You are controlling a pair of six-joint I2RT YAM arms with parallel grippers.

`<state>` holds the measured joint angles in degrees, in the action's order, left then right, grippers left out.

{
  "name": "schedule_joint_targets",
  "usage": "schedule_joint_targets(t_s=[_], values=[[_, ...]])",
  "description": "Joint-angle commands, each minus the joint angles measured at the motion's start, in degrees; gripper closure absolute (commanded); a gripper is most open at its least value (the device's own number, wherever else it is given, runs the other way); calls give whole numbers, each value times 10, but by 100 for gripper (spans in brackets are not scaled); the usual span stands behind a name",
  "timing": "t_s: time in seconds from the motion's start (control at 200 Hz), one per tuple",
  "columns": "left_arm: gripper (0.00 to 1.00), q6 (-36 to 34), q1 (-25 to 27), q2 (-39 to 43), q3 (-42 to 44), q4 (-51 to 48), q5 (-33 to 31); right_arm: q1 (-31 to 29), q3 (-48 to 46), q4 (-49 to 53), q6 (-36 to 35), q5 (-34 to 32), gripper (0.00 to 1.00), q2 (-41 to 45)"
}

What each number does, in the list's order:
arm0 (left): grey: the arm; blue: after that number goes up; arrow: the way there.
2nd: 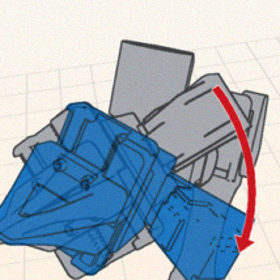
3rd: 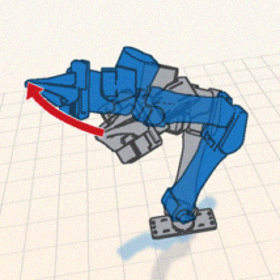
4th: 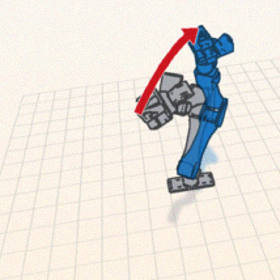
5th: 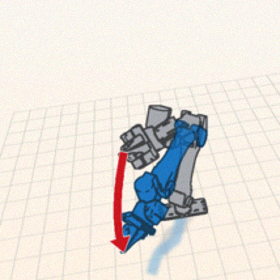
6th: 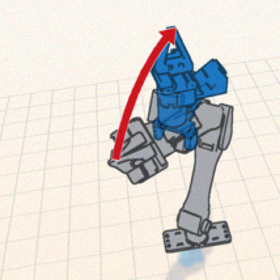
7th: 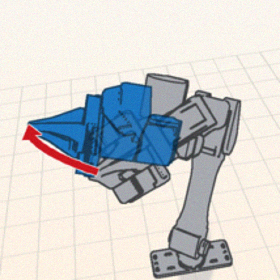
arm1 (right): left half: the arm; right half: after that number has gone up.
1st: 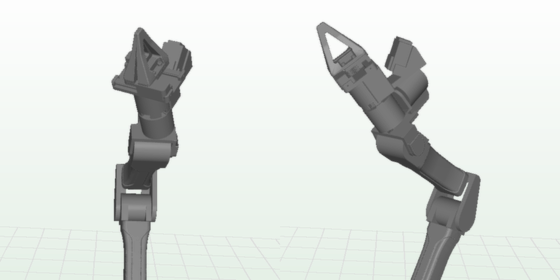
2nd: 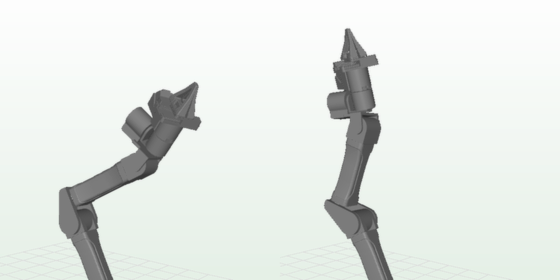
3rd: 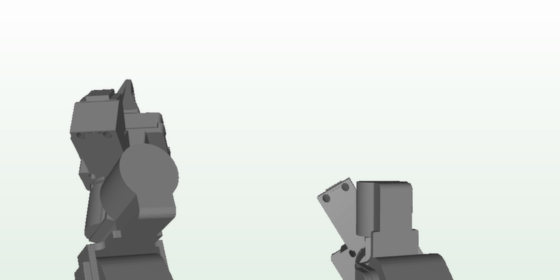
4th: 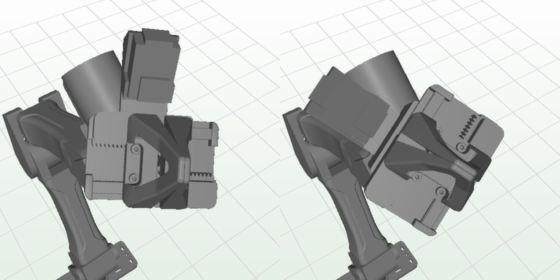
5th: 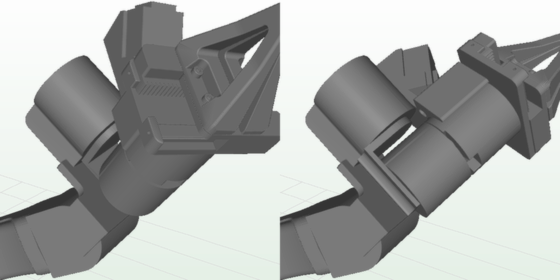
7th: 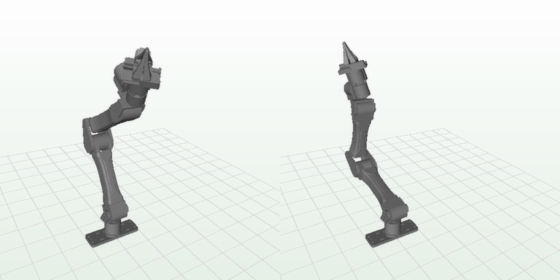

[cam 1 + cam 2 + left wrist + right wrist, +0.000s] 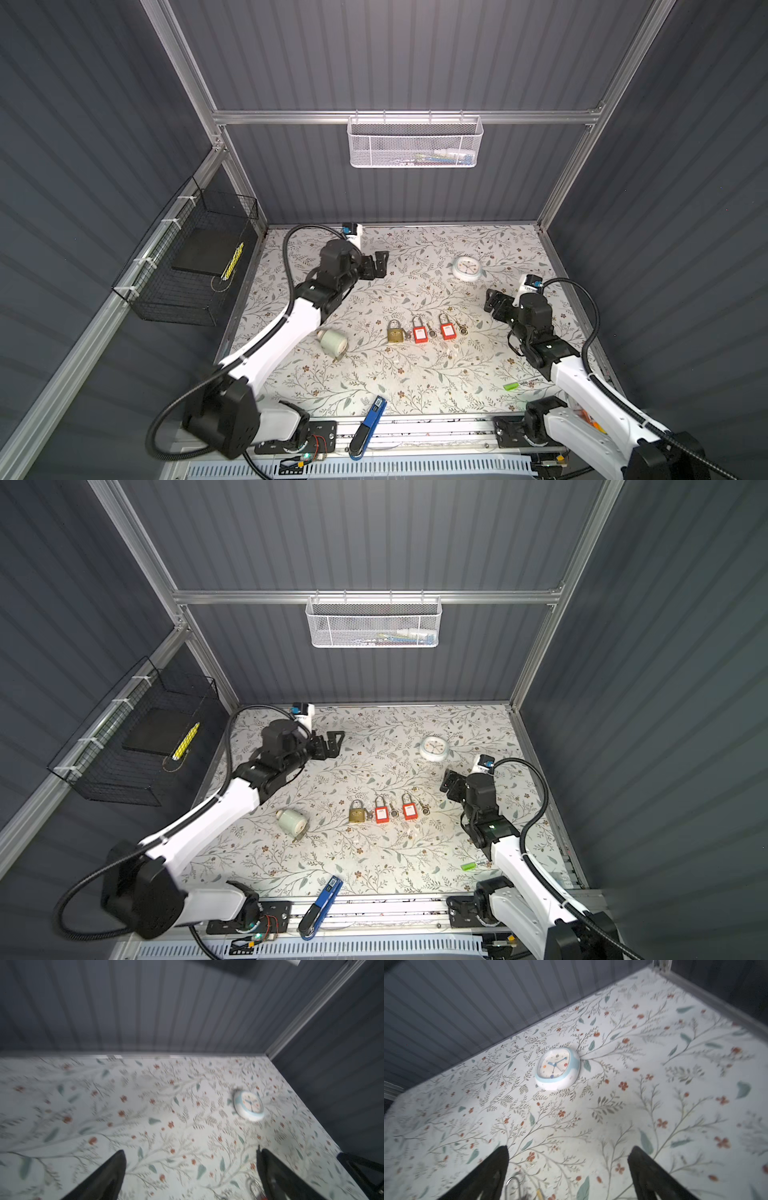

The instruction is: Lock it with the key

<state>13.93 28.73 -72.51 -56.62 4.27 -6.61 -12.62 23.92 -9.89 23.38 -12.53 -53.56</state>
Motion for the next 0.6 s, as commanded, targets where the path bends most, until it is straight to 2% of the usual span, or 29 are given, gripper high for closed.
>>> schedule_joint_targets(t_s=[0.0,0.055,0.12,0.21,0.375,0.475,0.595], values=[[0,-151,3,42,75,139,-196,24,-20,-134,-168,-79,5,-27],[0,-189,1,57,96,147,-247,42,-33,-187,-190,-74,4,-48],[0,-235,-2,66,112,140,-275,62,-50,-254,-204,-65,3,-78],[0,-234,-14,71,145,170,-318,80,-71,-355,-219,-58,1,-140],[0,-216,-64,88,247,284,-288,107,-106,-521,-214,-35,1,-258],[0,-214,-84,83,282,299,-256,109,-147,-695,-227,-21,1,-334],[0,-224,-90,49,317,334,-225,113,-149,-651,-216,-9,1,-307]])
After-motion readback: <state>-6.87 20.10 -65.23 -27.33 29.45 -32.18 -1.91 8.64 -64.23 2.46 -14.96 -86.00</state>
